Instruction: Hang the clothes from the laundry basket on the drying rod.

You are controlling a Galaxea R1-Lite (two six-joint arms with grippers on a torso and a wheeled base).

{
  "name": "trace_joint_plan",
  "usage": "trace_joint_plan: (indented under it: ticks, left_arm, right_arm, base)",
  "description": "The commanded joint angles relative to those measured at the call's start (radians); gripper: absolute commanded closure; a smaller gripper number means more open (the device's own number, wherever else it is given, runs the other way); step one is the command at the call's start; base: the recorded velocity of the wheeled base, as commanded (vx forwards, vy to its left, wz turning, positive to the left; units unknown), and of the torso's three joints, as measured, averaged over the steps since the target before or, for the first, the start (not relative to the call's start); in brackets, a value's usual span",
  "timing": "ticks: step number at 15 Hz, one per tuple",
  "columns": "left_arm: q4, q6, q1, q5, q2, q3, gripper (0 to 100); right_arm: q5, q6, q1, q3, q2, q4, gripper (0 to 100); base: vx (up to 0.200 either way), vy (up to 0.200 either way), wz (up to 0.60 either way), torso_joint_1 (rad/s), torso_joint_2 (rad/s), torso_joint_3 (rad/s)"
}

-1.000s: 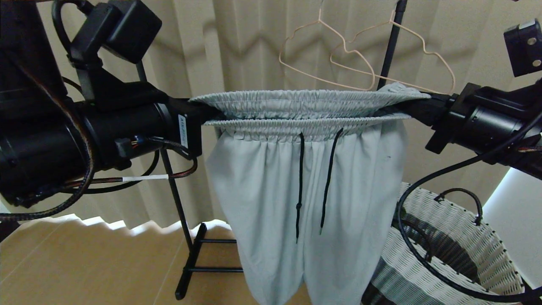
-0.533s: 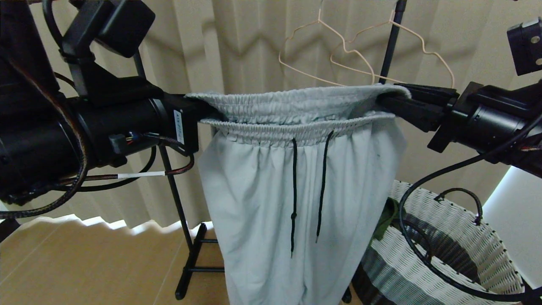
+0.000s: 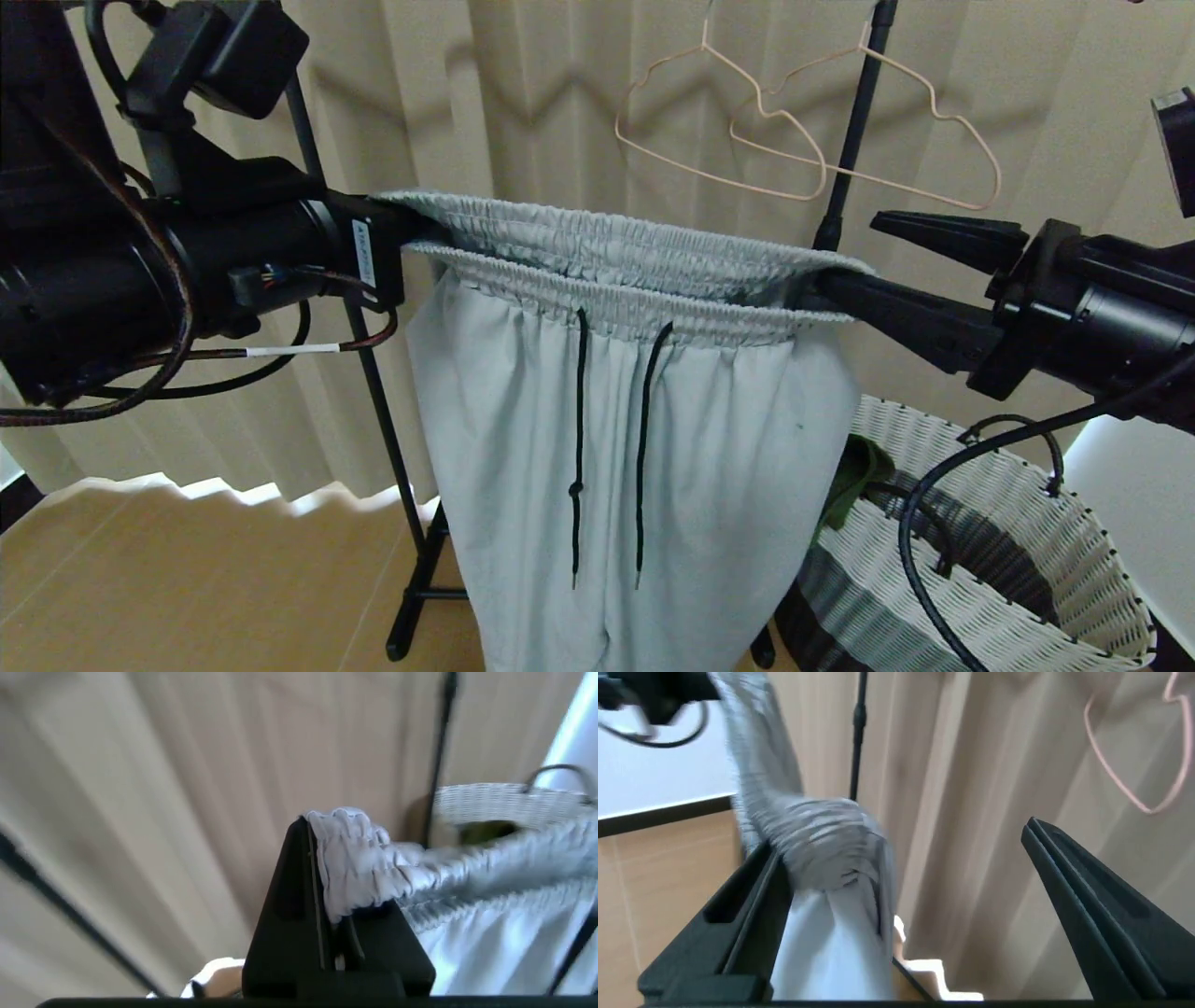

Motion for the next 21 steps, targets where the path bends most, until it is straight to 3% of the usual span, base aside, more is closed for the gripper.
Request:
trace_joint_plan:
  ticks: [1, 6, 8, 12, 14, 16, 18, 21]
  left_arm:
    - [-0.001, 0.000, 0.037, 0.002, 0.020, -0.002, 100]
    - [-0.001, 0.000, 0.107, 0.002, 0.027, 0.014, 100]
    - [0.007, 0.006, 0.164, 0.022, -0.045, 0.077, 100]
    - [0.009, 0.060, 0.333, 0.024, -0.277, 0.318, 100]
    - [0.009, 0.060, 0.428, 0.017, -0.454, 0.524, 100]
    - [0.010, 0.054, 0.457, 0.017, -0.573, 0.648, 100]
    - [0.082, 0.005, 0.479, 0.016, -0.766, 0.797, 100]
    - [0.344, -0.035, 0.472, 0.011, -1.045, 0.841, 100]
  right_arm:
    - [0.000, 0.000, 0.011, 0.023, -0.028, 0.000, 0]
    - [-0.003, -0.002, 0.011, 0.046, -0.029, -0.007, 0]
    - [-0.009, -0.009, -0.005, 0.087, -0.052, -0.008, 0]
    - [-0.009, -0.057, -0.131, 0.237, -0.147, -0.010, 0]
    - [-0.009, -0.103, -0.235, 0.336, -0.220, -0.008, 0]
    - [-0.009, -0.109, -0.276, 0.403, -0.276, -0.005, 0]
    - [-0.009, -0.106, -0.318, 0.553, -0.394, 0.001, 0]
    - [-0.009, -0.106, -0.434, 0.685, -0.509, 0.004, 0]
  base:
    - [0.000, 0.000, 0.00, 0.000, 0.00, 0.000]
    - [0.000, 0.000, 0.00, 0.000, 0.00, 0.000]
    - [0.000, 0.000, 0.00, 0.000, 0.00, 0.000]
    - [0.000, 0.000, 0.00, 0.000, 0.00, 0.000]
    - [0.000, 0.000, 0.00, 0.000, 0.00, 0.000]
    - [0.000, 0.000, 0.00, 0.000, 0.00, 0.000]
    - [0.000, 0.000, 0.00, 0.000, 0.00, 0.000]
    - [0.000, 0.000, 0.00, 0.000, 0.00, 0.000]
